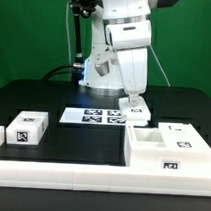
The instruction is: Assemble cabinet
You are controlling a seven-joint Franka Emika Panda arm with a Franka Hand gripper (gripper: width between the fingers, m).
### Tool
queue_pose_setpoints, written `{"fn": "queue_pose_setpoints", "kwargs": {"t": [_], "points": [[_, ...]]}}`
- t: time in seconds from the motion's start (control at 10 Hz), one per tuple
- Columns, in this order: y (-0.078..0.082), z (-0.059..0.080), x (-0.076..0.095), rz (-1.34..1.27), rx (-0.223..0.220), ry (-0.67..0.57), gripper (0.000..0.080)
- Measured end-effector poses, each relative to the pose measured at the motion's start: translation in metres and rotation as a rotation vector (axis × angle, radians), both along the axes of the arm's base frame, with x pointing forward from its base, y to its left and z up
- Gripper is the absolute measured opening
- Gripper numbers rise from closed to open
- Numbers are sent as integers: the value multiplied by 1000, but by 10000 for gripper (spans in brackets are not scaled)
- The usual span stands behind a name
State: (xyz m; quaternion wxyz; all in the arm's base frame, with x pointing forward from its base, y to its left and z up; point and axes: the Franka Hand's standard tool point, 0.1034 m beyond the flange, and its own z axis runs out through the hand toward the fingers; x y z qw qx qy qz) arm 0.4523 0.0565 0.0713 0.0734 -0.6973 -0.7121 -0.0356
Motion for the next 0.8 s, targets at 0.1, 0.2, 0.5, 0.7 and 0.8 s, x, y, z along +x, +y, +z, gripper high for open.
{"fn": "queue_pose_setpoints", "kwargs": {"t": [0.1, 0.2, 0.5, 0.7, 0.8], "points": [[5, -1, 0, 8, -4, -4, 62], [8, 0, 1, 31, -8, -14, 62], [6, -5, 0, 40, -9, -7, 62], [6, -5, 2, 37, -7, -8, 62], [6, -6, 4, 35, -3, -6, 62]]}}
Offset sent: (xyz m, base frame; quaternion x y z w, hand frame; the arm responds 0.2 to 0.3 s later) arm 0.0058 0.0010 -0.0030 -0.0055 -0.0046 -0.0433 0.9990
